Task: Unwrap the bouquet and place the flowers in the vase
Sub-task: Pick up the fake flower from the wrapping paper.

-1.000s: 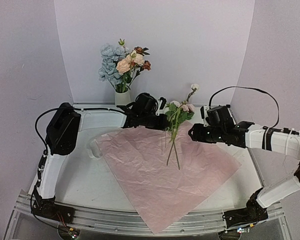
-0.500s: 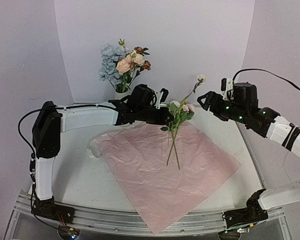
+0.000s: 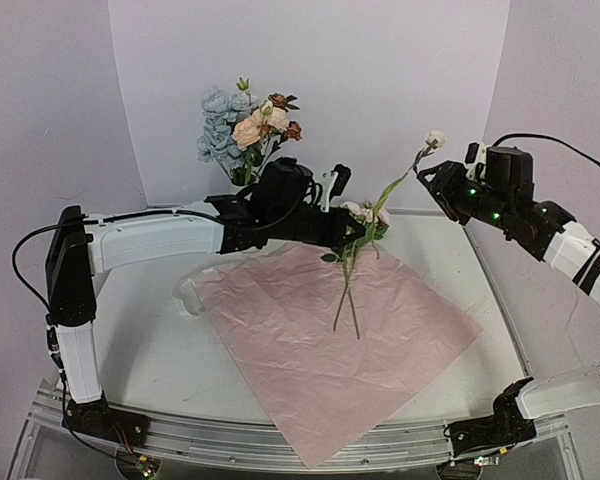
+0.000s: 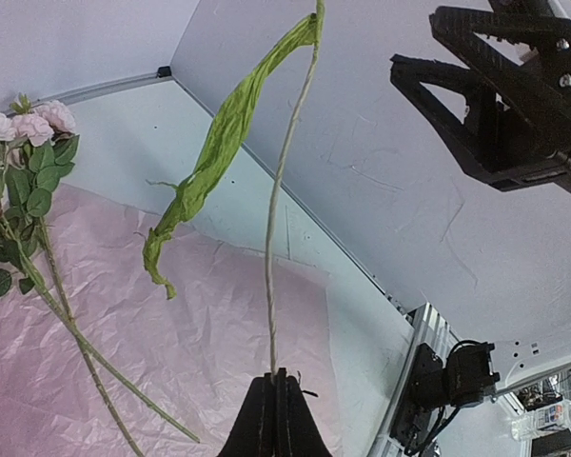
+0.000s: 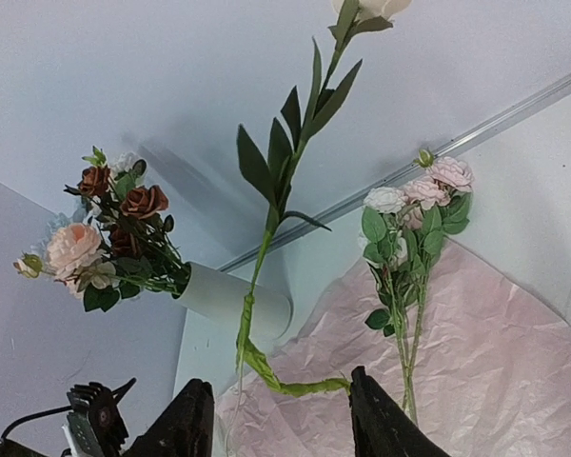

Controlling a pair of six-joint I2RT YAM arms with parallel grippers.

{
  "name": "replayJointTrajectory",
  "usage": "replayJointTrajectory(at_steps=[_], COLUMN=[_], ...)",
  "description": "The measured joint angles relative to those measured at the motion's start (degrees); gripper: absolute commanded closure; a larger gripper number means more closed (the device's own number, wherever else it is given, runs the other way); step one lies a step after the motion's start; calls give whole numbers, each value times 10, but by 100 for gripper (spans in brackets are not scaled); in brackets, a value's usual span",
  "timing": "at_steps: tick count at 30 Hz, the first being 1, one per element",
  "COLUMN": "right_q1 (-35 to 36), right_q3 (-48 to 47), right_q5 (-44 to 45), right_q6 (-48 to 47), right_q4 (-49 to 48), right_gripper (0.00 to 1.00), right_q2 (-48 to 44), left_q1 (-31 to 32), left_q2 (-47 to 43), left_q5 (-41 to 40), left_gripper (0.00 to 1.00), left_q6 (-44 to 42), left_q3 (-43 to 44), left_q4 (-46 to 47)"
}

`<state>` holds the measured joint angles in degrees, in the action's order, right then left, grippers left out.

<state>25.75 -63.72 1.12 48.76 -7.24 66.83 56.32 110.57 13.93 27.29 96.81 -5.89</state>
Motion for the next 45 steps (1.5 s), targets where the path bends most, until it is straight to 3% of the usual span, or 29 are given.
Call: replayJointTrajectory(at_steps=[17, 25, 28, 30, 37, 43, 45], right_q1=[-17, -22, -24, -25, -30, -36, -38], right_q3=[-53, -53, -53, -53, -55, -57, -58], right_q5=[-54, -72, -75, -77, -82, -83, -83], right_q6=[21, 34, 36, 39, 34, 32, 31], right_q4=[0, 0, 0, 0, 0, 0, 0], right_gripper=[68, 87, 99, 100, 100, 100, 100], right_q2=[38, 45, 45, 45, 45, 45, 45], left_q1=[27, 33, 34, 35, 37, 42, 45], left_q2=[-15, -23, -23, -23, -26, -28, -28], left_q5=[0, 0, 0, 0, -2, -19, -26], left_gripper=[100, 100, 100, 99, 77, 36, 26], left_q6=[-5, -11, -16, -18, -31, -43, -47], left_q3=[-10, -10, -10, -10, -25, -57, -67], left_q4=[4, 4, 4, 4, 9, 10, 10])
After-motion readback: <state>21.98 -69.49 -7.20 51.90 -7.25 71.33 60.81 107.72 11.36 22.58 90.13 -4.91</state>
